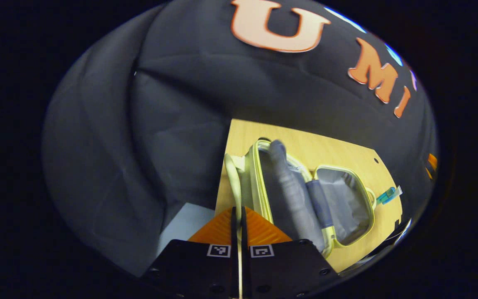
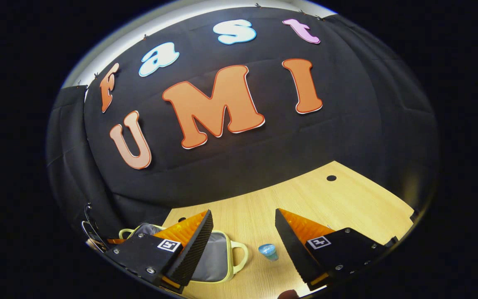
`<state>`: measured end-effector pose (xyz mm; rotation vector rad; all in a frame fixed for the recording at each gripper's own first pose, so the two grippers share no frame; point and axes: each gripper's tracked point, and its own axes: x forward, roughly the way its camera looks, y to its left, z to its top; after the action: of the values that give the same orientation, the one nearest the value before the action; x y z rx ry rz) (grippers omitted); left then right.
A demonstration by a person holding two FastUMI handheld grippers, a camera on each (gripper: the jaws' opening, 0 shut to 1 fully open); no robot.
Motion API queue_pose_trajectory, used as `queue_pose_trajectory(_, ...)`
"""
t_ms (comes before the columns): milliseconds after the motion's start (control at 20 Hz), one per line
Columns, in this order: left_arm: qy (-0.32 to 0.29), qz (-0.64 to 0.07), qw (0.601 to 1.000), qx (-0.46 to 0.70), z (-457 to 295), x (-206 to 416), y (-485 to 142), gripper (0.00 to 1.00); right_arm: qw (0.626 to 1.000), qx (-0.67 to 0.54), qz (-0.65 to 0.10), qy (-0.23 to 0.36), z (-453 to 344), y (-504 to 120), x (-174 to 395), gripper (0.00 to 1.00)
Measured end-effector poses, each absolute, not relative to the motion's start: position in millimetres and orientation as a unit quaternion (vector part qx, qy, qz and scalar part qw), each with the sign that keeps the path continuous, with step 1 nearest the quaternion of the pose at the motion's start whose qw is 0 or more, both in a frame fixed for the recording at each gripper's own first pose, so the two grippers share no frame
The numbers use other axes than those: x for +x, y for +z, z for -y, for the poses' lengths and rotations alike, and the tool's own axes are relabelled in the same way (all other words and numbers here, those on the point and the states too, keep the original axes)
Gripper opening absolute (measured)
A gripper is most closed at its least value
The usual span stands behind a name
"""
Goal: First open the suitcase, pack the skin care products into it, and then close the suitcase.
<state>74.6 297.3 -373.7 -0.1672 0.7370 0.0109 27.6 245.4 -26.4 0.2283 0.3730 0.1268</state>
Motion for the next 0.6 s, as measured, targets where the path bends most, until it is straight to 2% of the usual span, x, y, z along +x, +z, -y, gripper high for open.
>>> queue_pose_trajectory(200, 0.011, -0.399, 0.906, -0.143, -311.6, 57.5, -434.2, 0.02, 0.973, 0.108, -0.194, 0.062, -253.6, -30.5, 27.8, 0.95)
queue_pose_trajectory(350, 0.023, -0.398, 0.907, -0.137, -318.4, 54.3, -452.9, 0.02, 0.97, 0.106, -0.211, 0.057, -252.6, -40.8, 26.7, 0.95)
queue_pose_trajectory(400, 0.033, -0.408, 0.905, -0.115, -326.3, 52.6, -462.0, 0.14, 0.97, 0.103, -0.212, 0.056, -252.5, -41.3, 26.3, 0.95)
queue_pose_trajectory(500, 0.035, -0.422, 0.902, -0.085, -332.4, 43.0, -458.7, 0.51, 0.971, 0.094, -0.213, 0.053, -248.8, -44.1, 25.7, 0.95)
queue_pose_trajectory(550, 0.052, -0.419, 0.904, -0.064, -338.7, 44.6, -455.5, 0.51, 0.971, 0.09, -0.216, 0.051, -246.6, -47.7, 24.5, 0.95)
queue_pose_trajectory(600, 0.069, -0.414, 0.907, -0.043, -347.8, 45.2, -453.1, 0.58, 0.971, 0.089, -0.217, 0.049, -243.8, -48.8, 23.5, 0.95)
